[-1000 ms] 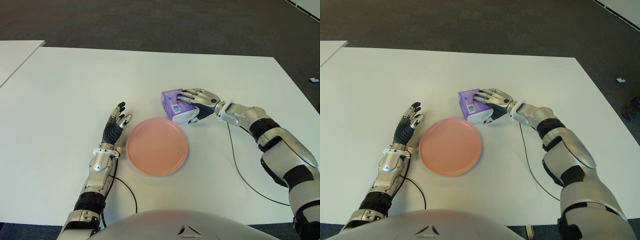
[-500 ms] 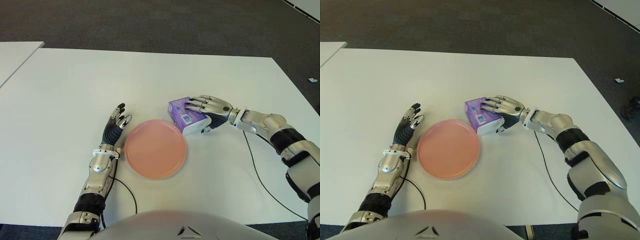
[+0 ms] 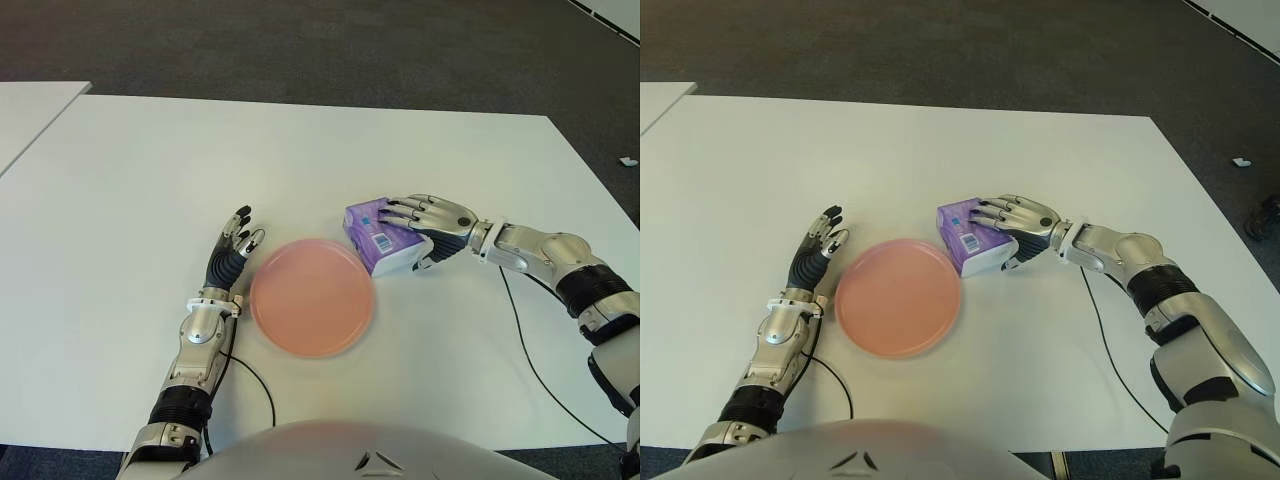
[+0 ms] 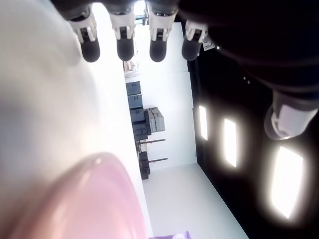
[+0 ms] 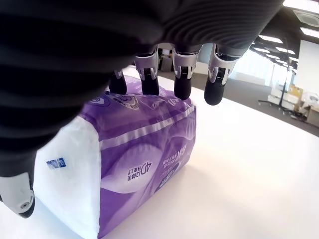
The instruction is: Put the tissue paper into the plate.
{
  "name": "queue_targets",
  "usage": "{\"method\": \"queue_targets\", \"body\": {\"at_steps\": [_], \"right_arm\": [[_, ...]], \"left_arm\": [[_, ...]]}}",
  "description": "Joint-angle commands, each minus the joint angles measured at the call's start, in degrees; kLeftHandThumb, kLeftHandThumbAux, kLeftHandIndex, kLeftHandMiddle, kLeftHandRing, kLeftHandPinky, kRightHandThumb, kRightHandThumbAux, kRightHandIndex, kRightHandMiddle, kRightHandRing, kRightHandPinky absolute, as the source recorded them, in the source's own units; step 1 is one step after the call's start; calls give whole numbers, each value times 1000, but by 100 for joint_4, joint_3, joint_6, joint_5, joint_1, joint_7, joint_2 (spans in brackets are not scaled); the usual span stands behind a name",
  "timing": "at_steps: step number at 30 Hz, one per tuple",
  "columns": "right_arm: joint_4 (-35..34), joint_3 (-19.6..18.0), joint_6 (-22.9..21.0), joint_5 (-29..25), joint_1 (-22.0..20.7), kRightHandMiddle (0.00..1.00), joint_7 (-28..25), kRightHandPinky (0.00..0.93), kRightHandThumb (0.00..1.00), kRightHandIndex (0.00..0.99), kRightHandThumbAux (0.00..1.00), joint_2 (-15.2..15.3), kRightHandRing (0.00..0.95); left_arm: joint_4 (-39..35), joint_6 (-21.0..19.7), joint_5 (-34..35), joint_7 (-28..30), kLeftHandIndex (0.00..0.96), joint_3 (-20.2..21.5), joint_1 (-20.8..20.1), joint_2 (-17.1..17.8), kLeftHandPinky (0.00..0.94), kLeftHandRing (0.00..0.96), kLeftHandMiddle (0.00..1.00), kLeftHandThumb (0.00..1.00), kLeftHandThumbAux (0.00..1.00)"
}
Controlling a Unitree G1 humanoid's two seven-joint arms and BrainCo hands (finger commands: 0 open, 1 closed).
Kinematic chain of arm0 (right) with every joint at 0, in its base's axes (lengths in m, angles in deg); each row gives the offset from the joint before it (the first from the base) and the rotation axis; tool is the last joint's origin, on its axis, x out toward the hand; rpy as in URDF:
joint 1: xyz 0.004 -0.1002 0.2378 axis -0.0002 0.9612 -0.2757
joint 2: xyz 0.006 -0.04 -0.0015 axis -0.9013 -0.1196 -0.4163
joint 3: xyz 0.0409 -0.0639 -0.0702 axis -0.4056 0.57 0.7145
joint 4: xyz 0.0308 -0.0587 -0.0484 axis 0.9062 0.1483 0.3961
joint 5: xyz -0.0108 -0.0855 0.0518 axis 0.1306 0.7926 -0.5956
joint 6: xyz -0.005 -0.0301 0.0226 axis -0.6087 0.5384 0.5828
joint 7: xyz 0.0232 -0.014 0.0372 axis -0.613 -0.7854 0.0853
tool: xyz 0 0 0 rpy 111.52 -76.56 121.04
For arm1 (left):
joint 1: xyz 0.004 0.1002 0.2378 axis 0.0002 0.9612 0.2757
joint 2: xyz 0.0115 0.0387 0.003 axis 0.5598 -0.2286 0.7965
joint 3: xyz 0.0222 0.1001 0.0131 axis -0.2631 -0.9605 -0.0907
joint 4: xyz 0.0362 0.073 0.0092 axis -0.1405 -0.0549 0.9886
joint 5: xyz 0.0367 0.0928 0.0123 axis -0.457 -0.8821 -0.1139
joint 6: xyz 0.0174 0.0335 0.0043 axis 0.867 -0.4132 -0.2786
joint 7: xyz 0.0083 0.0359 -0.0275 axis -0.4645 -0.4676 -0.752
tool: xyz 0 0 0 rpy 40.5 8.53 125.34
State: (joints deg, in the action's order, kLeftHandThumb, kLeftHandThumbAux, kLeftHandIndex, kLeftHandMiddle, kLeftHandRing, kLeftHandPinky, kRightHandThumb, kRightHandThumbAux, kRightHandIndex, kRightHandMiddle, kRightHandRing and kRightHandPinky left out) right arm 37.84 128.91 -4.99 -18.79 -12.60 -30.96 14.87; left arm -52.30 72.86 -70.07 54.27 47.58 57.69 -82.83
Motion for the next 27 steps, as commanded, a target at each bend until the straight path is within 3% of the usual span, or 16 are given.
{"method": "queue_targets", "body": {"at_steps": [1,20,27], "right_arm": [[-69,-9,120,224,300,0,-127,0,142,6,530,123,0],[-338,-270,82,187,643,0,-493,0,139,1,551,90,0],[-225,-492,199,-9,393,0,-442,0,114,0,533,26,0]], "left_arm": [[302,-226,29,-2,0,5,287,-54,0,0,0,0,406],[213,-331,2,-16,0,-1,324,-38,0,0,0,0,403],[237,-257,-8,43,0,-11,331,19,0,0,0,1,397]]}}
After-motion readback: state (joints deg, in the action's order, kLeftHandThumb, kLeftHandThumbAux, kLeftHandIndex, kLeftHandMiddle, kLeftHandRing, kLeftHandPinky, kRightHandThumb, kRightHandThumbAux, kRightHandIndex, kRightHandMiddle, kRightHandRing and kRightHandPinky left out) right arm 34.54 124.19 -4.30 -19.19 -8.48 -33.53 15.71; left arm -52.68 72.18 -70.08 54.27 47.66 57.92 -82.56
